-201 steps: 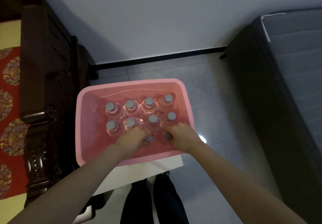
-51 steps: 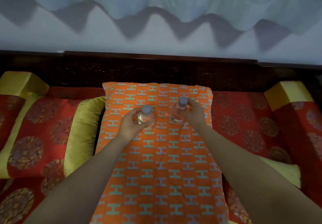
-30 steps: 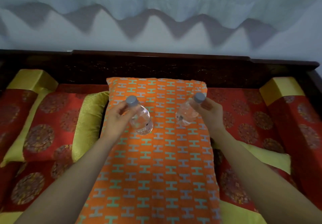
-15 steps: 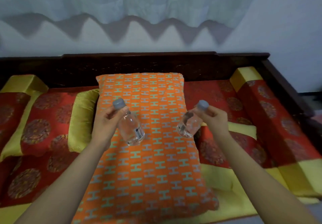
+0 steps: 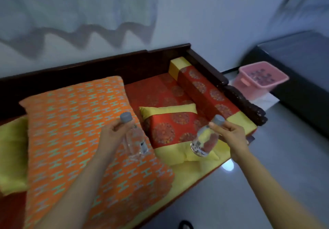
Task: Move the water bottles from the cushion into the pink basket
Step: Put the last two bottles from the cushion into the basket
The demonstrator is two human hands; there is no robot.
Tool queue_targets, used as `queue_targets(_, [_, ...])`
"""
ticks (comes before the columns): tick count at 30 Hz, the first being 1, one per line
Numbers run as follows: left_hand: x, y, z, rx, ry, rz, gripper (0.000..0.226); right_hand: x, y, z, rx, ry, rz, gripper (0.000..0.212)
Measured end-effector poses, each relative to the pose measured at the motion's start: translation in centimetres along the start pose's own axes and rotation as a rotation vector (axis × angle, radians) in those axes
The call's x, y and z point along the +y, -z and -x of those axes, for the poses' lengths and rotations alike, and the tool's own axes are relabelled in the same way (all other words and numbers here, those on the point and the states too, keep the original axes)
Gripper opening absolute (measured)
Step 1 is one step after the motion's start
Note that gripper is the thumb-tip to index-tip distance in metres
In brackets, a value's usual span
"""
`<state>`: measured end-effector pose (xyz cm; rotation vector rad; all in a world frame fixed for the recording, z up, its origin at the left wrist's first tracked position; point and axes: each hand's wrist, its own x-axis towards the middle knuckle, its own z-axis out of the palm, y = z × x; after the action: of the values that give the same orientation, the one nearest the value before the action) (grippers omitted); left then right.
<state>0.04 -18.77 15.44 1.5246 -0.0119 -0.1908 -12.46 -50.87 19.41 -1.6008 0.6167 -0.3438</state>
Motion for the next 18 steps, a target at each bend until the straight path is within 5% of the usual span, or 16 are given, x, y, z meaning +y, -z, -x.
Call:
queue_targets(5, [0.9,-9.9,0.4,-0.166,-0.058,-0.040,0.005,0.8,9.1,0.8,0.113,0.004,0.013,0.034])
queue_targets(14, [0.4,-30.5,1.1,-0.238,-0.059,-0.068,0.009,1.5,28.4,-2.8,0.258,-0.018,0.021,0.052])
queue_targets(18, [-0.2,-40.6,0.6,-0.234,-0.044,-0.049,0.015,2.2,38.1,-6.2,0.318,-0.022,0.052,0.023])
